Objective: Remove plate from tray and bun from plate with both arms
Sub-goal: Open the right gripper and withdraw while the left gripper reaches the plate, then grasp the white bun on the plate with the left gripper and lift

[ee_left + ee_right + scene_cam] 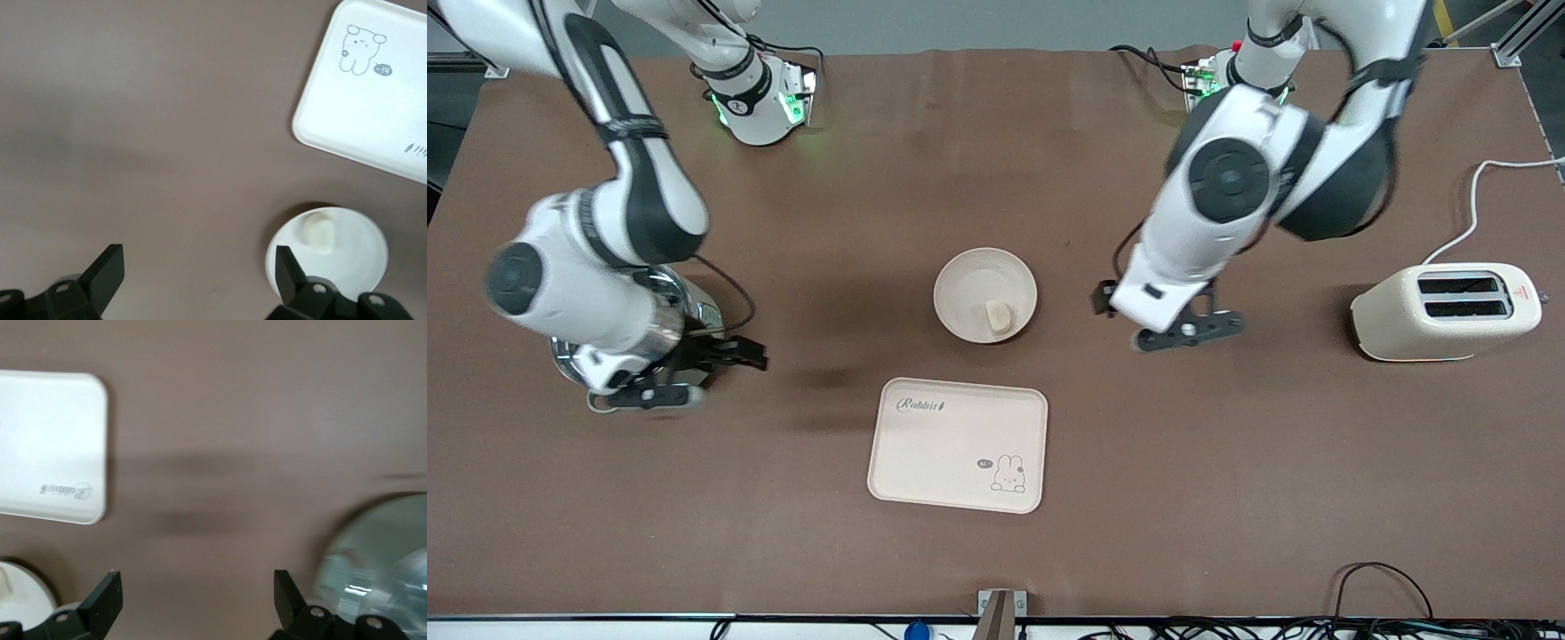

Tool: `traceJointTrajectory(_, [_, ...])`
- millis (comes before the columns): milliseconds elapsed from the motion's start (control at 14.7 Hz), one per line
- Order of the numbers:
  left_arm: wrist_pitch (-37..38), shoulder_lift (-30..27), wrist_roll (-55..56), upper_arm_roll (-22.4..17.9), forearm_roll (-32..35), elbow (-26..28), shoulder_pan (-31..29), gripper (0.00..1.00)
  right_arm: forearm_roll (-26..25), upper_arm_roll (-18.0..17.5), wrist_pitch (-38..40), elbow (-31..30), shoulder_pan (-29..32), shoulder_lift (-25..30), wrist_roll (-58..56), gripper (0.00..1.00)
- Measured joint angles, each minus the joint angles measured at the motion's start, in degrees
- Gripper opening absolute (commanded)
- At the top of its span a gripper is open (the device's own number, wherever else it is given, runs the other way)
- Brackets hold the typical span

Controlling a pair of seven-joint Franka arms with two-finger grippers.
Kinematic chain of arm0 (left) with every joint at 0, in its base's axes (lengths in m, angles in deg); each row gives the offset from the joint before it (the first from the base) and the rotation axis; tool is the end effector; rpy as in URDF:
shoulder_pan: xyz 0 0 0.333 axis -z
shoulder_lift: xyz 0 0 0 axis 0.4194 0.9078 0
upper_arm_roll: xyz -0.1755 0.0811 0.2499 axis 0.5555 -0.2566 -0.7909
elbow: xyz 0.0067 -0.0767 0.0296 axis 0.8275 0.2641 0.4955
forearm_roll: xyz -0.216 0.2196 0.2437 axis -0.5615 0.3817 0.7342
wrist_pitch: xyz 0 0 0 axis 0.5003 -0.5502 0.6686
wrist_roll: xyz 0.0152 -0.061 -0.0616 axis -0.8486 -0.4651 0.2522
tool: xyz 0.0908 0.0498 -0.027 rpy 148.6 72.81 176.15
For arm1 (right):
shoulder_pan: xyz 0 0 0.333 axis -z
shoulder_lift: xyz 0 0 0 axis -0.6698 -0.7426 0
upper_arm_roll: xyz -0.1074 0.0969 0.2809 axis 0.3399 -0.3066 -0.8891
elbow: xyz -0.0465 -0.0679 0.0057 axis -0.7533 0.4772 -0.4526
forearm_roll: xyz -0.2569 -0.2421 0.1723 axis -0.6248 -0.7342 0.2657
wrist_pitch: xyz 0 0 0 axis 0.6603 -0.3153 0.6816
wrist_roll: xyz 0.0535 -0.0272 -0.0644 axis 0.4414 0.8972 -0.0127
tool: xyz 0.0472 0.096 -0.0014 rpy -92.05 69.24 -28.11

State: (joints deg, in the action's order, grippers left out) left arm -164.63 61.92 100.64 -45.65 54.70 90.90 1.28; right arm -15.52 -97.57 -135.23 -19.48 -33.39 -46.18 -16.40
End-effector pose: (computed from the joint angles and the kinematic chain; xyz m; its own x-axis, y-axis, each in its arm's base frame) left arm 0.5674 -0.3687 0.4425 0.9702 0.2336 -0.0645 0.2327 -0.9723 -0.0208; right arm 0.6450 0.0700 0.4142 0.9999 0.0051 -0.0105 0.0039 -0.9936 -0.1132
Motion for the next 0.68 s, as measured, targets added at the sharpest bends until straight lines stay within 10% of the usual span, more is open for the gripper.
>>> traceJointTrajectory(679, [-16.3, 14.3, 32.9, 0.0, 0.0, 0.2, 14.9, 0.85, -7.4, 0.1, 23.4, 19.5, 7.7, 9.1, -6.2, 1.00])
